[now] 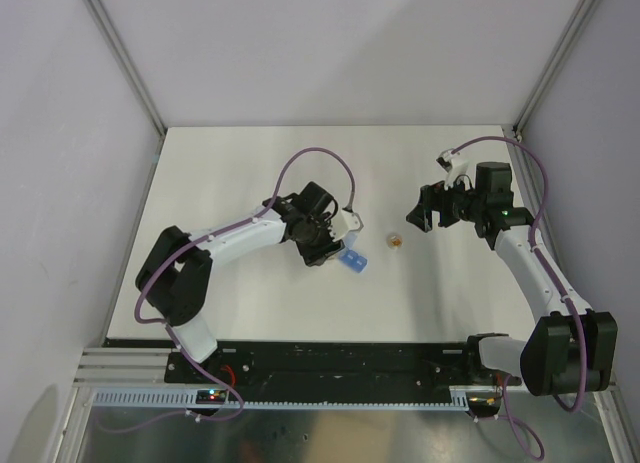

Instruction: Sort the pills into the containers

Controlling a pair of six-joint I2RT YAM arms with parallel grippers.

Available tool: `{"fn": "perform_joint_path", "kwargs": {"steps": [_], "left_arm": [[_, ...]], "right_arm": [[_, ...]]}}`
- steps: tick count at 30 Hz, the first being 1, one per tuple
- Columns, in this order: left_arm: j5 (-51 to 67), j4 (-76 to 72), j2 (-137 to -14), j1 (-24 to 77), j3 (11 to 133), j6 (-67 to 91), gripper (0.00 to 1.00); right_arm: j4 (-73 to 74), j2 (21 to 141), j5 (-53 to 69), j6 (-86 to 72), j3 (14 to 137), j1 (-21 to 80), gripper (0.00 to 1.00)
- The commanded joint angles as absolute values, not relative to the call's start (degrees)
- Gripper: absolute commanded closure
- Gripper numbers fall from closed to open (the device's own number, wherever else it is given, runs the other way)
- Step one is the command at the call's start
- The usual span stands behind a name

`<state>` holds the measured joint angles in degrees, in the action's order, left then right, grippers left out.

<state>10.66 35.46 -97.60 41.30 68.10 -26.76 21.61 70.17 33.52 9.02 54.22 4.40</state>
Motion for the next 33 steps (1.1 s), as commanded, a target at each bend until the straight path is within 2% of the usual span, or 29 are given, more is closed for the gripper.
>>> {"fn": "perform_joint_path", "kwargs": {"steps": [1,33], "left_arm": [[10.39,36.28,-97.89,42.03,71.3,-28.56,1.0],[8.58,39.61,-99.25,43.18,74.04,-30.01,1.0]], "right_arm": [[20.74,68.77,34.49,8.7,54.14,4.09,0.13],[20.81,68.64,35.05,8.58,54.14,3.72,0.11]]}}
